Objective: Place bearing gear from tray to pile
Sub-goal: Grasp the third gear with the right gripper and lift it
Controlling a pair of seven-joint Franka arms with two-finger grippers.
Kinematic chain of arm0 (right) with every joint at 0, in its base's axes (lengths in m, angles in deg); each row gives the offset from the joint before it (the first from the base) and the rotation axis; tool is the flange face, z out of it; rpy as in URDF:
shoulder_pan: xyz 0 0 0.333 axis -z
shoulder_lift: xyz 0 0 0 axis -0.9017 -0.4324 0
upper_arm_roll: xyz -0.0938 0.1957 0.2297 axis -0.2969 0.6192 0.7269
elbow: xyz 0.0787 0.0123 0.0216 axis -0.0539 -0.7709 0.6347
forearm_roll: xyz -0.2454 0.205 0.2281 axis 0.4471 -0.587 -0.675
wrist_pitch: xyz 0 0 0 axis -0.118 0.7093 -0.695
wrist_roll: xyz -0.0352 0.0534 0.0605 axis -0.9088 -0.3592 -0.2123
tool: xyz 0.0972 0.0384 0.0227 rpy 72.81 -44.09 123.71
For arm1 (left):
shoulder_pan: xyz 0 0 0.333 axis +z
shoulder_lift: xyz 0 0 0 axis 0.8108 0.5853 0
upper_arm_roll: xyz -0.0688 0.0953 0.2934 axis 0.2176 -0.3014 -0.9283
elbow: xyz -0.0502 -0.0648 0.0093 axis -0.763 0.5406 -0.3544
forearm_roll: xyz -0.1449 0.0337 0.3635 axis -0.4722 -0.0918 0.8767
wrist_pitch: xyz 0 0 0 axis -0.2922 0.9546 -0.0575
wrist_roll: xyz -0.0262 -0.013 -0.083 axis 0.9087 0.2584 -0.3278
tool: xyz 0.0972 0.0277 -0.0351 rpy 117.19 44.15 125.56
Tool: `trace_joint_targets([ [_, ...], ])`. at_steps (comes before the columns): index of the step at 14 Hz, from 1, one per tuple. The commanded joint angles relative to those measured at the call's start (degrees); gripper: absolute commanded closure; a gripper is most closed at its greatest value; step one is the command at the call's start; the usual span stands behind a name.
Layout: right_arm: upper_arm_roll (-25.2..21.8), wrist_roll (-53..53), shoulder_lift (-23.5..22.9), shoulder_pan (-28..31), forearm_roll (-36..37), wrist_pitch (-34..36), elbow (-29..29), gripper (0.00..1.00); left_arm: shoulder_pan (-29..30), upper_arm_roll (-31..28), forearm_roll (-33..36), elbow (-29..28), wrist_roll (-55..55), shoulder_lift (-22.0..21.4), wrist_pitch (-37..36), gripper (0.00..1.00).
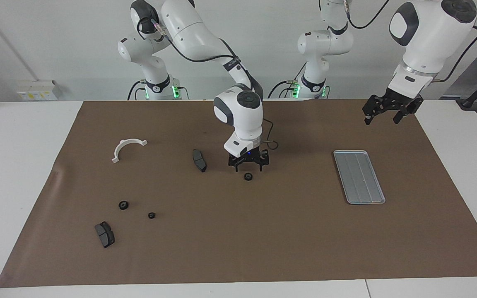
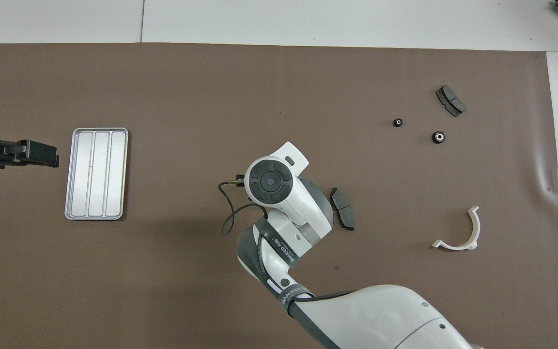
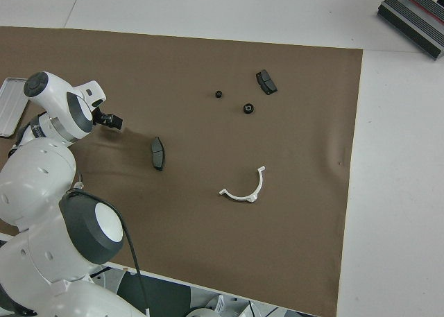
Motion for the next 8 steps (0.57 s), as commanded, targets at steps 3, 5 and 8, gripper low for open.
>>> trace_joint_targets([
  [3, 0.2, -1.0, -0.4, 0.9, 1.4, -1.2, 0.4, 0.0, 0.6, 0.3, -0.3, -1.5, 0.2, -1.6, -0.3, 0.0],
  [5, 0.2, -1.2, -0.8, 0.7, 1.4, -2.5, -0.2, 0.0, 0.6, 0.3, -0.3, -1.1, 0.2, -1.6, -0.1, 0.0],
  [8, 0.2, -1.1, -0.9, 0.7, 1.4, -2.4, -0.1, 0.06, 0.7, 0.3, 0.1, 0.5, 0.3, -1.4, -0.5, 0.0],
])
